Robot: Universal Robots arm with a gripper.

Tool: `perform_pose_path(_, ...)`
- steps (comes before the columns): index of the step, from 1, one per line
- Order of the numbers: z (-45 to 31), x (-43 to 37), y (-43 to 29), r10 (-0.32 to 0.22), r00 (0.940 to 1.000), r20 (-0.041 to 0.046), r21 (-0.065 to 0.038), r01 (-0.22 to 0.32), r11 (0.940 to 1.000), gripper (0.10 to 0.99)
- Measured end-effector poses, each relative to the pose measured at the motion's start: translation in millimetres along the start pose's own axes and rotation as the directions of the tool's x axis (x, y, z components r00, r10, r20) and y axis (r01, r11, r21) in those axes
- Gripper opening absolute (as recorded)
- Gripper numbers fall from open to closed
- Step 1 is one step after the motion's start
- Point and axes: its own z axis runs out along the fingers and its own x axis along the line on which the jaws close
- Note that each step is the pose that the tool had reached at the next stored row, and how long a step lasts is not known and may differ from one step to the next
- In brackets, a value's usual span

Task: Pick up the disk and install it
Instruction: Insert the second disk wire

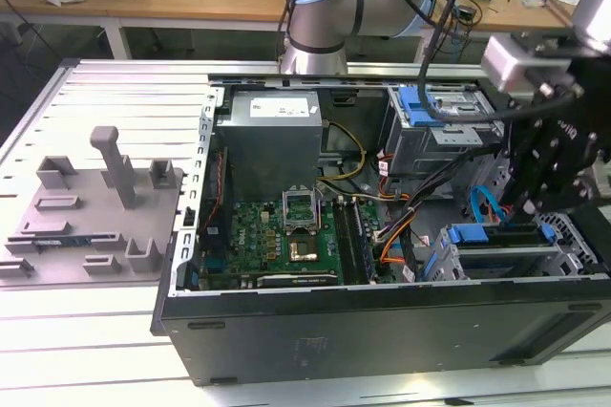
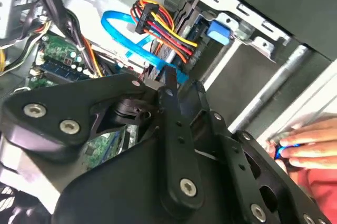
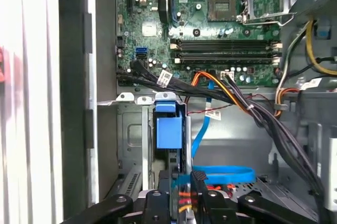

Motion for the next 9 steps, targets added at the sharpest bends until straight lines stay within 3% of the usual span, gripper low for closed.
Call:
perform_pose_path(4,-25.2,-4.5,-0.2,0.000,1.0000,-0.0009,0.002,0.000,1.0000,0.286)
perform_pose_path(5,-33.3,-8.3,-0.2,0.000,1.0000,-0.0067,0.002,0.000,1.0000,0.153)
perform_pose_path(6,-33.4,-10.0,-0.1,0.000,0.9999,-0.0114,0.002,0.000,1.0000,0.106)
perform_pose_path(9,-33.5,-10.9,-0.1,0.000,0.9998,-0.0202,0.002,0.000,1.0000,0.106)
